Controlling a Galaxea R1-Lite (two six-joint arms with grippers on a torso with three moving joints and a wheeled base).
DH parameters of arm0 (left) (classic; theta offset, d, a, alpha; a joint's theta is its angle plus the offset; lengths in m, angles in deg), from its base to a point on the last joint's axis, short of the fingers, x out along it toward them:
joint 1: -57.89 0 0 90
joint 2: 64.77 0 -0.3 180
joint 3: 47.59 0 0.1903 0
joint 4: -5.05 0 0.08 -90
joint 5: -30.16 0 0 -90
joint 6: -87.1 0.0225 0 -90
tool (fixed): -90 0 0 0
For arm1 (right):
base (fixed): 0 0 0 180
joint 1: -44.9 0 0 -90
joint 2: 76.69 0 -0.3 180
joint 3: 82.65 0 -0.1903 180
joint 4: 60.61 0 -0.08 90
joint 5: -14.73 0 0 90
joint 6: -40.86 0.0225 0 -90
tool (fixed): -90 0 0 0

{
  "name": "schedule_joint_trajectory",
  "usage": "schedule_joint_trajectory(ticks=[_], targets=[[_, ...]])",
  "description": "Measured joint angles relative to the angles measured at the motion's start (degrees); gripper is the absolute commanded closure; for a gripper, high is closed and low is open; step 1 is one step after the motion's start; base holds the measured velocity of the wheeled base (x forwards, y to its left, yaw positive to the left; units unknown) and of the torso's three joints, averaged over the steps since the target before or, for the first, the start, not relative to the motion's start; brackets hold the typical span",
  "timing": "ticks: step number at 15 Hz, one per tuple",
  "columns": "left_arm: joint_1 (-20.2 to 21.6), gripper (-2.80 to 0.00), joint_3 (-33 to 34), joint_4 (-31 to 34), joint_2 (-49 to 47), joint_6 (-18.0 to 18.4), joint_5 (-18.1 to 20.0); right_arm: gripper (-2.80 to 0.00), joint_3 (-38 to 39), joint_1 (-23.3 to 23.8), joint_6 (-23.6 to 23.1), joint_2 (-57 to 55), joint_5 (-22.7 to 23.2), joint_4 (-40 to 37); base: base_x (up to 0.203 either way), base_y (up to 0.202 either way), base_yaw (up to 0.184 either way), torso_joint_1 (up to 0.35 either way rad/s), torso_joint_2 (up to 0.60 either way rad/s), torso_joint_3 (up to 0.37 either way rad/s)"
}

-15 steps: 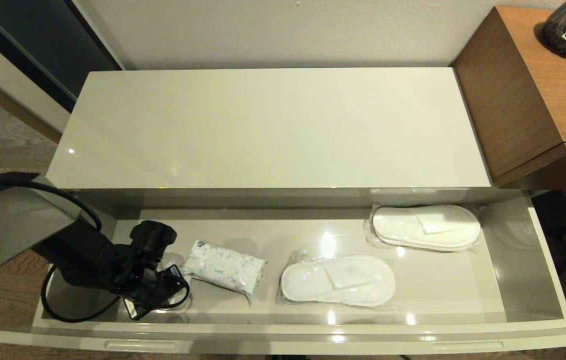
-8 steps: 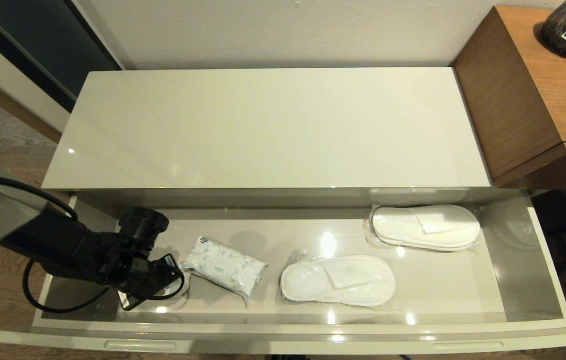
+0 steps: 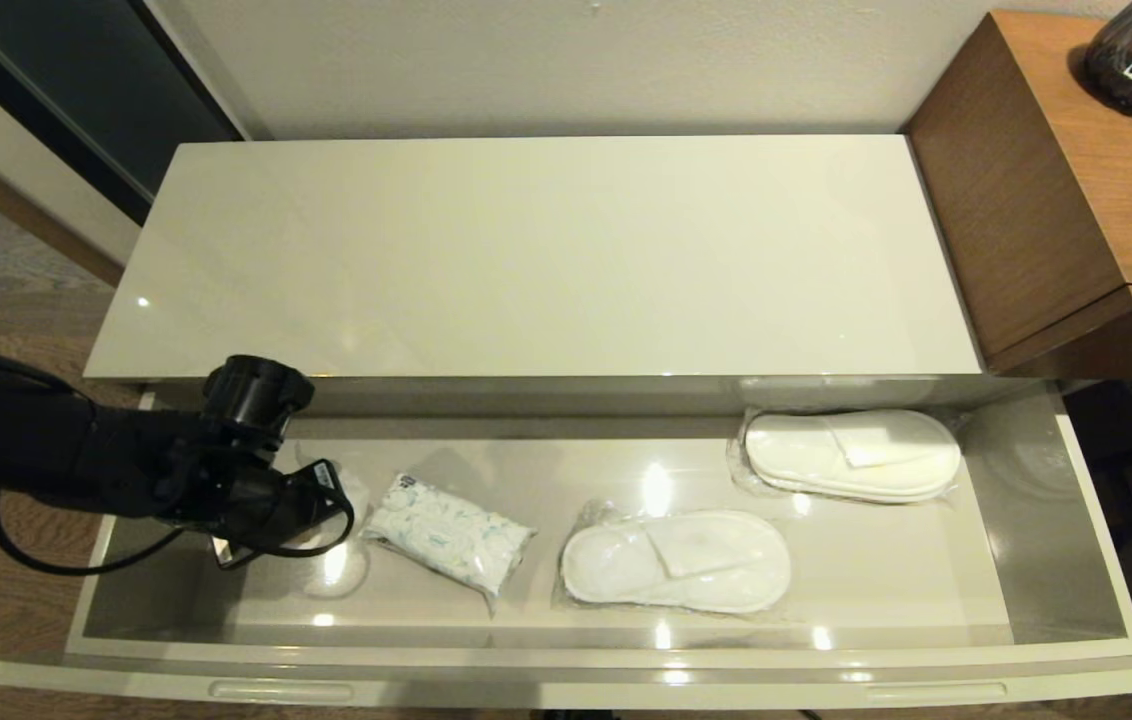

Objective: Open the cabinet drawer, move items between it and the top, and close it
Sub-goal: Take out the tissue from the drawer, then place the roll paper on the table

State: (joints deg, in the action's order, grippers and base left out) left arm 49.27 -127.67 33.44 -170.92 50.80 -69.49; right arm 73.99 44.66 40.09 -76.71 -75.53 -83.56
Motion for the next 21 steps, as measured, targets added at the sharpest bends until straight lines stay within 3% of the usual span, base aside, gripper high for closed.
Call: schedule_joint_trajectory(ticks=[7,13,16,21], targets=[[1.92,0.0,-13.63,18.52,7.69,13.16,-0.51,0.0,0.0,0.0,0.02,0.0,-0.01,0.0,0.0,0.0,0.0,0.0,0.0,0.0],[1.39,0.0,-21.17,31.45,14.08,16.26,0.15,0.0,0.0,0.0,0.02,0.0,0.01,0.0,0.0,0.0,0.0,0.0,0.0,0.0],[1.12,0.0,-23.85,34.62,15.06,17.13,0.13,0.0,0.0,0.0,0.01,0.0,0.0,0.0,0.0,0.0,0.0,0.0,0.0,0.0],[2.28,0.0,-47.38,46.91,7.13,22.99,-0.74,0.0,0.0,0.0,0.0,0.0,-0.01,0.0,0.0,0.0,0.0,0.0,0.0,0.0]])
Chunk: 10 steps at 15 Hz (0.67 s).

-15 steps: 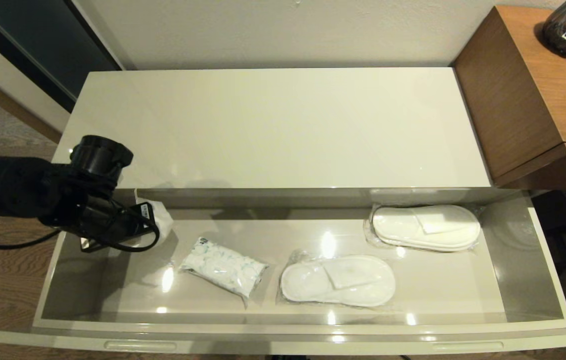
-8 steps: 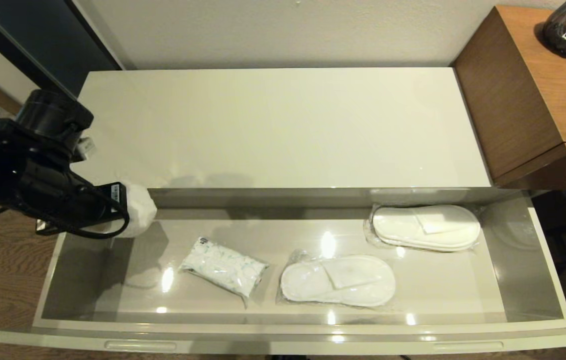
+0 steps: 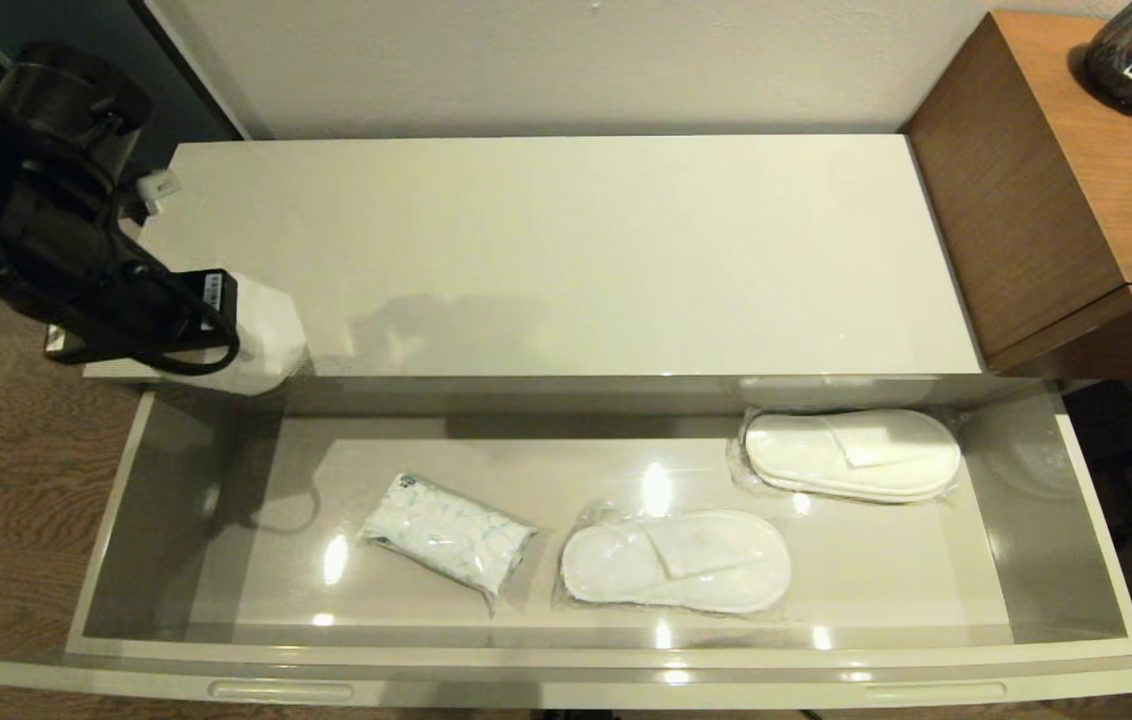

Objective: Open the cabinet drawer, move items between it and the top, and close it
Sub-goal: Place the roll paper on the table

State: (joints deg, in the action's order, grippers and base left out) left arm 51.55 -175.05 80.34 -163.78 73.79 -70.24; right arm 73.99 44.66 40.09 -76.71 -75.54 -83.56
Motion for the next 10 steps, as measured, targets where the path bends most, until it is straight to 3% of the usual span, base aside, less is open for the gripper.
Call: schedule_joint_trajectory(ticks=[3,10], targets=[[1.28,0.0,-5.65,-1.94,-8.02,6.17,-1.17,0.0,0.0,0.0,0.0,0.0,0.02,0.0,0.0,0.0,0.0,0.0,0.0,0.0],[2.2,0.0,-6.74,-5.1,-15.67,6.86,-0.21,0.0,0.0,0.0,0.0,0.0,0.0,0.0,0.0,0.0,0.0,0.0,0.0,0.0]])
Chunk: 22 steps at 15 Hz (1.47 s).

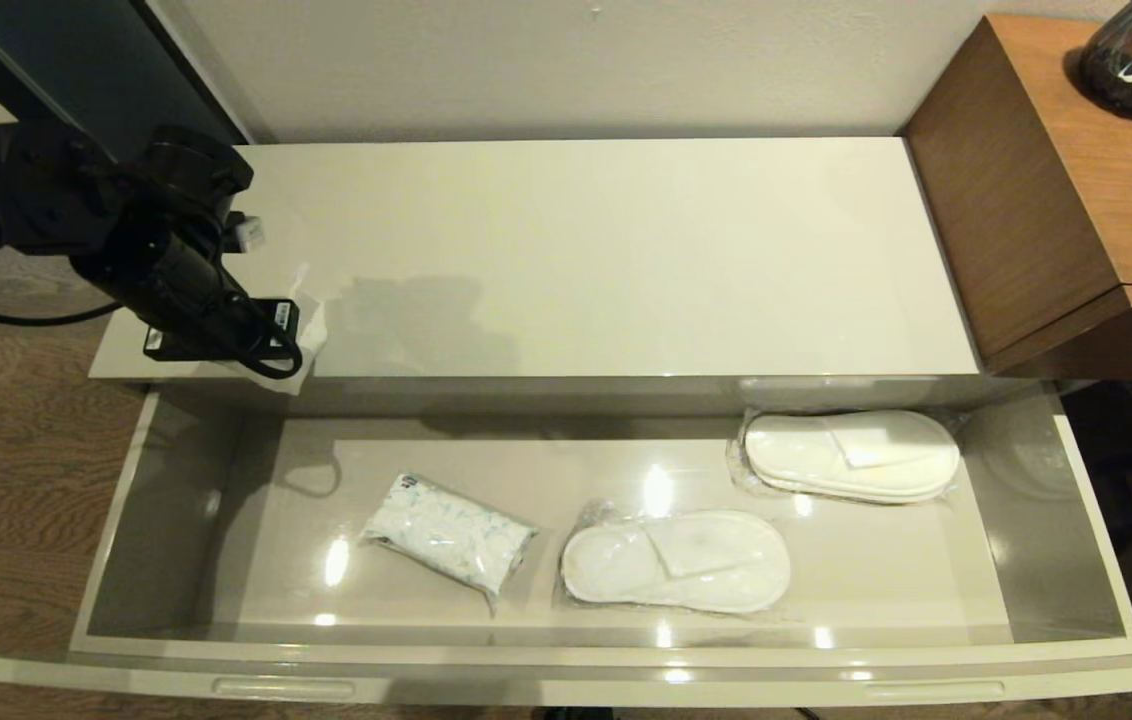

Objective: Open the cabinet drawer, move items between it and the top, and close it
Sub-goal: Place the roll paper on the table

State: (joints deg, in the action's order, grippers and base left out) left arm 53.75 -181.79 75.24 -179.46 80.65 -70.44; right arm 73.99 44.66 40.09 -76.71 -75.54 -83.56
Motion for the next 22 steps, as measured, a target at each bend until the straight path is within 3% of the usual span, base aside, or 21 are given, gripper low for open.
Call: schedule_joint_trajectory(ticks=[14,17,22], targets=[[0.26,0.0,-0.07,-6.53,0.68,1.55,0.83,0.0,0.0,0.0,0.02,0.0,0.01,0.0,0.0,0.0,0.0,0.0,0.0,0.0],[0.22,0.0,0.0,-11.74,0.57,3.78,0.35,0.0,0.0,0.0,0.01,0.0,0.0,0.0,0.0,0.0,0.0,0.0,0.0,0.0],[0.23,0.0,0.01,-9.31,0.44,3.27,1.17,0.0,0.0,0.0,0.0,0.0,0.02,-0.01,0.0,0.0,0.0,0.0,0.0,0.0]])
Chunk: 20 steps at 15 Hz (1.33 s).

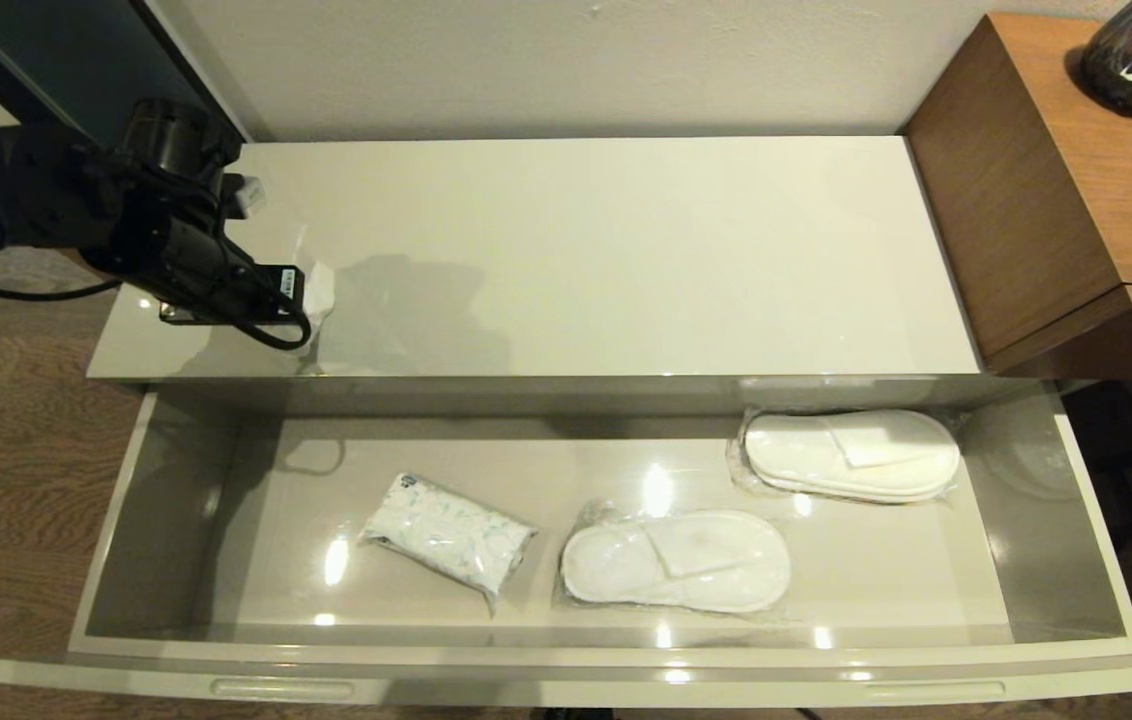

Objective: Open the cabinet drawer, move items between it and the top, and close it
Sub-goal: Place the roll paper on the table

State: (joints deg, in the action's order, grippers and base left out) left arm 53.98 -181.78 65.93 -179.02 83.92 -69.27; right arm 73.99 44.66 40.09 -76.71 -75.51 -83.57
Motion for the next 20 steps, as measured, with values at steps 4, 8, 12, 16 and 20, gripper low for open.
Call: schedule_joint_trajectory(ticks=[4,8,12,16,20], targets=[[0.0,0.0,0.05,3.72,-0.59,-1.88,0.05,0.0,0.0,0.0,0.02,0.0,-0.01,0.01,0.0,0.0,0.0,0.0,0.0,0.0],[-0.23,0.0,0.13,5.9,-0.88,-2.72,-0.41,0.0,0.0,0.0,-0.03,0.0,-0.02,0.01,0.0,0.0,0.0,0.0,0.0,0.0],[-0.85,0.0,0.18,6.72,-0.76,-2.58,-0.84,0.0,0.0,0.0,0.0,0.0,-0.02,0.01,0.0,0.0,0.0,0.0,0.0,0.0],[-1.19,0.0,-0.12,6.97,-0.48,-3.27,-5.77,0.0,0.0,0.0,0.0,0.0,0.0,0.01,0.0,0.0,0.0,0.0,0.0,0.0],[-1.19,0.0,-0.45,6.56,0.66,-3.34,-9.99,0.0,0.0,0.0,0.0,0.0,-0.02,0.01,0.0,0.0,0.0,0.0,0.0,0.0]])
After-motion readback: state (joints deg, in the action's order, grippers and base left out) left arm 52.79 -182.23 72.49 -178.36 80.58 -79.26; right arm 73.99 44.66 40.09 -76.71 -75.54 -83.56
